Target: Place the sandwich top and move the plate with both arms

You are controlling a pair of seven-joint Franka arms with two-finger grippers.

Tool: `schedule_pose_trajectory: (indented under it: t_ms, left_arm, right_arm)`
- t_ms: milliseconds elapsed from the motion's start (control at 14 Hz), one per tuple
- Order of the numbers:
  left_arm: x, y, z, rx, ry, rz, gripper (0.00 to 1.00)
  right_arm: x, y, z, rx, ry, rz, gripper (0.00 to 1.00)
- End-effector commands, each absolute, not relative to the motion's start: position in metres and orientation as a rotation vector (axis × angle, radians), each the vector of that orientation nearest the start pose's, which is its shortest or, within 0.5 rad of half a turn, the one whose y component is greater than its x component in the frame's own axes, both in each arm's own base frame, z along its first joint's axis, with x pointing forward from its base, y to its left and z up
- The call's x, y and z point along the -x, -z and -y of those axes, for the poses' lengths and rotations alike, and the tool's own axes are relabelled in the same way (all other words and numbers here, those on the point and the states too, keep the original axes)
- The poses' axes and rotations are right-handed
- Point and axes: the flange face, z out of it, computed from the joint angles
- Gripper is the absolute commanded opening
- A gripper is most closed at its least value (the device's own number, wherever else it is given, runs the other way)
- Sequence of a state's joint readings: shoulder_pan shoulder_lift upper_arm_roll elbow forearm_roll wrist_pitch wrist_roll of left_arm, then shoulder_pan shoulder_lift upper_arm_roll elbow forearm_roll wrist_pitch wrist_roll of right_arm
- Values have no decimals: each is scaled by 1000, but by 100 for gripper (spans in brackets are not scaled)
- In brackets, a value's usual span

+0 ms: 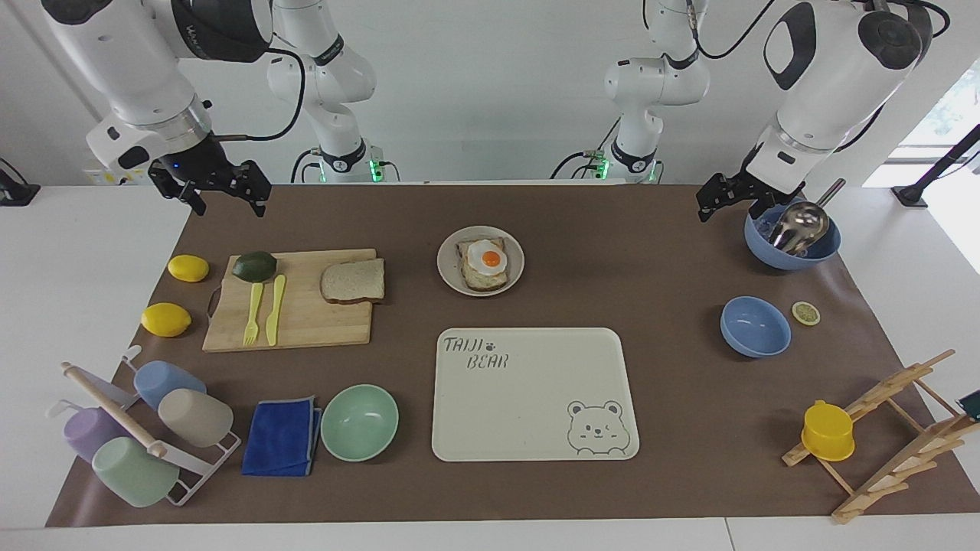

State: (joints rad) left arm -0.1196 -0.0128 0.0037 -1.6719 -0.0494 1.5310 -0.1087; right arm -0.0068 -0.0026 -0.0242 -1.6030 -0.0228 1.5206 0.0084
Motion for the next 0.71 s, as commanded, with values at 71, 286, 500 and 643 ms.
schedule_pose_trajectory:
  t_ms: [71,286,500,643]
  left_arm:
    - [-531,-583,65,3157,-201,-18,100]
    - [-531,-583,65,3157,-201,-18,100]
    - [-531,-583,65,3157,-201,-18,100]
    - [-531,-583,64,3157,-201,-13,100]
  right_arm:
    - [-548,-609,22,3165,-120,-25,100]
    - [-548,-611,14,3156,-107,-17,100]
    - [-545,-608,13,3153,-124,-17,100]
    - [-541,-603,11,3151,-140,-3,100]
